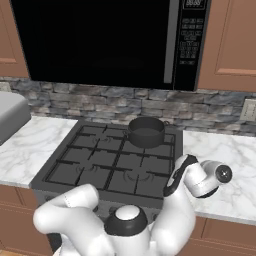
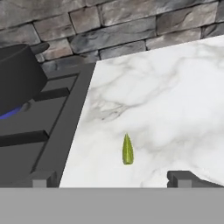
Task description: Turn on the burner for the pot on the stove. Wait thirty seconds for the pot to heat up. Then add the lemon wedge to the pot.
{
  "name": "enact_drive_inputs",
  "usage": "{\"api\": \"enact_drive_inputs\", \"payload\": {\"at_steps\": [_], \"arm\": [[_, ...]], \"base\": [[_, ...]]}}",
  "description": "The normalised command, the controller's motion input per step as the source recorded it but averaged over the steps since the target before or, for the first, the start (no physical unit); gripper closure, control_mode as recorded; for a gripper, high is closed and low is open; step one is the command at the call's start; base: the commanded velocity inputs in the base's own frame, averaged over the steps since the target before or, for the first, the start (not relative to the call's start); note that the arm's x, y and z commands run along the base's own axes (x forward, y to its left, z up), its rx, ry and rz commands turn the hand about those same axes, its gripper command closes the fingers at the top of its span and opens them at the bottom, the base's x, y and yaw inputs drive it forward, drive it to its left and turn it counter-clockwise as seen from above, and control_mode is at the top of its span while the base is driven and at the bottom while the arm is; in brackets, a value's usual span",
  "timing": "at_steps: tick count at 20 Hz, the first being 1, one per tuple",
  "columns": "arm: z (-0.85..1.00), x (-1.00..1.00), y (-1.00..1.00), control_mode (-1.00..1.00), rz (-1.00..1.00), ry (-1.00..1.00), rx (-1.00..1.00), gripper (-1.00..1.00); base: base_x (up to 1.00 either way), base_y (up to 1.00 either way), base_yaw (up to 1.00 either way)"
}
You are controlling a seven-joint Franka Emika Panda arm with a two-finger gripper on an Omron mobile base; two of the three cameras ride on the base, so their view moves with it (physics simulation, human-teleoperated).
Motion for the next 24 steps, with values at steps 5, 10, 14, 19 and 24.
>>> {"api": "enact_drive_inputs", "payload": {"at_steps": [5,10,14,19,24], "arm": [[-0.21,0.13,0.0,-1.0,0.0,0.0,0.0,-1.0],[-0.16,0.23,0.0,-1.0,0.0,-0.04,0.0,-1.0],[-0.14,0.29,0.0,-1.0,0.02,-0.04,0.0,-1.0],[-0.2,0.32,-0.03,-1.0,0.04,-0.01,0.0,-1.0],[-0.33,0.29,-0.15,-1.0,0.04,0.0,0.0,-1.0]], "base": [[0.0,0.0,0.0],[0.0,0.0,0.0],[0.0,0.0,0.0],[0.0,0.0,0.0],[0.0,0.0,0.0]]}}
